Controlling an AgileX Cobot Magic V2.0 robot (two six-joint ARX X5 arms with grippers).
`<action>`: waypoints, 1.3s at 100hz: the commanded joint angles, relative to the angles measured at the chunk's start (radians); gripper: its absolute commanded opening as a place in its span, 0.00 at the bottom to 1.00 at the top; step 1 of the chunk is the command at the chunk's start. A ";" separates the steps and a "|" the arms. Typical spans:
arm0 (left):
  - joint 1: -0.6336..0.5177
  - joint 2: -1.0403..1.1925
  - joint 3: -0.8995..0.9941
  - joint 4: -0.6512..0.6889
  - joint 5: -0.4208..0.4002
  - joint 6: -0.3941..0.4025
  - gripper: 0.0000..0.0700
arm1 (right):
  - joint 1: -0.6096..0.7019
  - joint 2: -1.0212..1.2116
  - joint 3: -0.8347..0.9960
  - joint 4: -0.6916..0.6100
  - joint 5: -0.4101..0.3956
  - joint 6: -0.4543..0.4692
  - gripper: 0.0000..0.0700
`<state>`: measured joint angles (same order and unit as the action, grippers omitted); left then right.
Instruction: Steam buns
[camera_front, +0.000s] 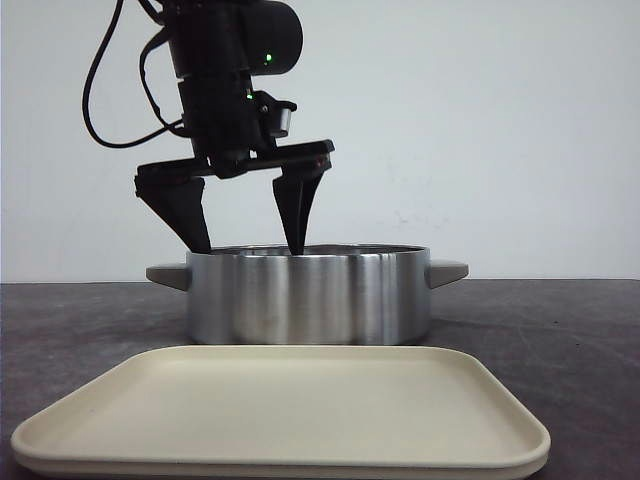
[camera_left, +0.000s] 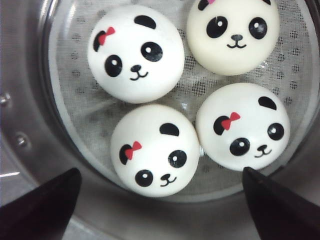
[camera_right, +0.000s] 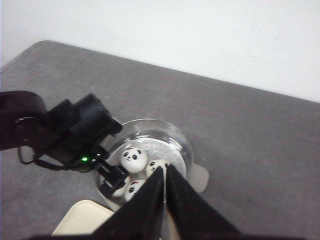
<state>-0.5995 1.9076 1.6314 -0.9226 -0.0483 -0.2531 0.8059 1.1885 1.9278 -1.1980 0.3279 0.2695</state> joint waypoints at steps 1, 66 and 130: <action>-0.003 -0.024 0.046 0.000 0.000 0.010 0.91 | 0.010 0.007 0.017 -0.002 0.024 0.005 0.00; -0.003 -0.916 -0.095 0.048 -0.193 0.091 0.00 | 0.087 -0.128 -0.695 0.705 0.123 0.003 0.01; -0.003 -1.322 -0.460 0.026 -0.292 0.002 0.00 | 0.141 -0.136 -0.947 1.058 0.118 -0.019 0.01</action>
<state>-0.5976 0.5823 1.1526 -0.9115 -0.3367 -0.2428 0.9356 1.0485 0.9604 -0.1528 0.4450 0.2584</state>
